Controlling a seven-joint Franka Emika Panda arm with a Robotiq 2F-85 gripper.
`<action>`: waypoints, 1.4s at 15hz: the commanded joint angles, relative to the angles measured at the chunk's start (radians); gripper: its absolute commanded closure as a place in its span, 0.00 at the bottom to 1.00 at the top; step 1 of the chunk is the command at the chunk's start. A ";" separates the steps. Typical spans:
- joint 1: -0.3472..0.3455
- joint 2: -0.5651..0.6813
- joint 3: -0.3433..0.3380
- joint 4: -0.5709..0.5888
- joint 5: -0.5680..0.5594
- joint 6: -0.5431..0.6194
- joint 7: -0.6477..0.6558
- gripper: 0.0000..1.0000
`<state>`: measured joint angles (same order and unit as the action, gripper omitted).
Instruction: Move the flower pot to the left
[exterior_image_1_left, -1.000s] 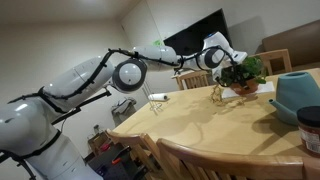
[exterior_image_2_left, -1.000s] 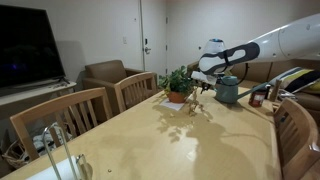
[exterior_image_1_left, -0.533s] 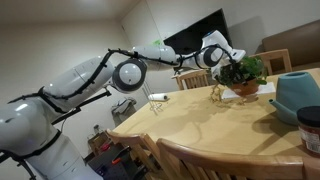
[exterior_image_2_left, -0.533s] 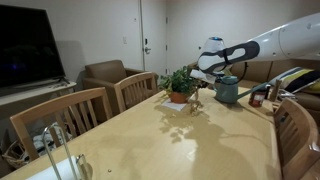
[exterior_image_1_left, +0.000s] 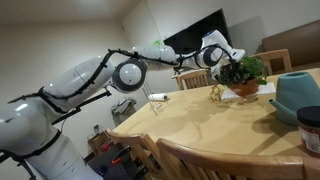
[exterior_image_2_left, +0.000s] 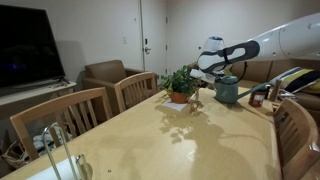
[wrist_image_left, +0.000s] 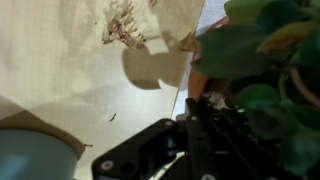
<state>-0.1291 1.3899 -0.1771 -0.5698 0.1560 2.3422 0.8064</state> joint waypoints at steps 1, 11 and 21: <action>-0.004 -0.019 0.019 0.022 0.010 0.009 -0.029 0.99; -0.007 -0.027 0.055 0.058 0.013 0.036 -0.068 0.99; 0.003 -0.014 0.049 0.043 0.003 0.048 -0.108 0.99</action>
<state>-0.1299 1.3861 -0.1382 -0.5192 0.1574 2.3661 0.7348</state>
